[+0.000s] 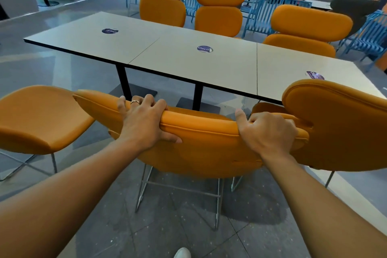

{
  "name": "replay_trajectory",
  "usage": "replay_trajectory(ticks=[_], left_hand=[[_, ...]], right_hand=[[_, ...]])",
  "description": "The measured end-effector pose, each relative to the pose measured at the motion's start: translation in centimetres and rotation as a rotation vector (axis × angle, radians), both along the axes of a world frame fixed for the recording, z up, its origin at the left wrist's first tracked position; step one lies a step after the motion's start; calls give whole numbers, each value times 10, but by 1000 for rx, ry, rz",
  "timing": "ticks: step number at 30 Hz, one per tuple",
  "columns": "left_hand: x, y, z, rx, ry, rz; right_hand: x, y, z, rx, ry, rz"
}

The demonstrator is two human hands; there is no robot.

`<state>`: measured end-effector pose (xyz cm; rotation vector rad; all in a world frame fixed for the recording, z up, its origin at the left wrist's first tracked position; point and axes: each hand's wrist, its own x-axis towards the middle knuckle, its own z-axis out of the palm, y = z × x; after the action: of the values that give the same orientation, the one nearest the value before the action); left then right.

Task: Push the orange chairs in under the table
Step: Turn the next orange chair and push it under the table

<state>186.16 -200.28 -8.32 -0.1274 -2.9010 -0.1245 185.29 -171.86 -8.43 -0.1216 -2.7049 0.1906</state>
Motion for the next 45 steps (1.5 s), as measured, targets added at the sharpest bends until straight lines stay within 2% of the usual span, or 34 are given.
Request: replay_trajectory(ticks=[23, 34, 45], left_hand=[[-192, 24, 2, 52, 28, 31], [-237, -3, -2, 33, 50, 1], [-239, -18, -3, 120, 60, -82]], right_hand=[[-210, 11, 8, -26, -28, -24], [-235, -15, 4, -77, -11, -63], [-231, -33, 14, -74, -63, -129]])
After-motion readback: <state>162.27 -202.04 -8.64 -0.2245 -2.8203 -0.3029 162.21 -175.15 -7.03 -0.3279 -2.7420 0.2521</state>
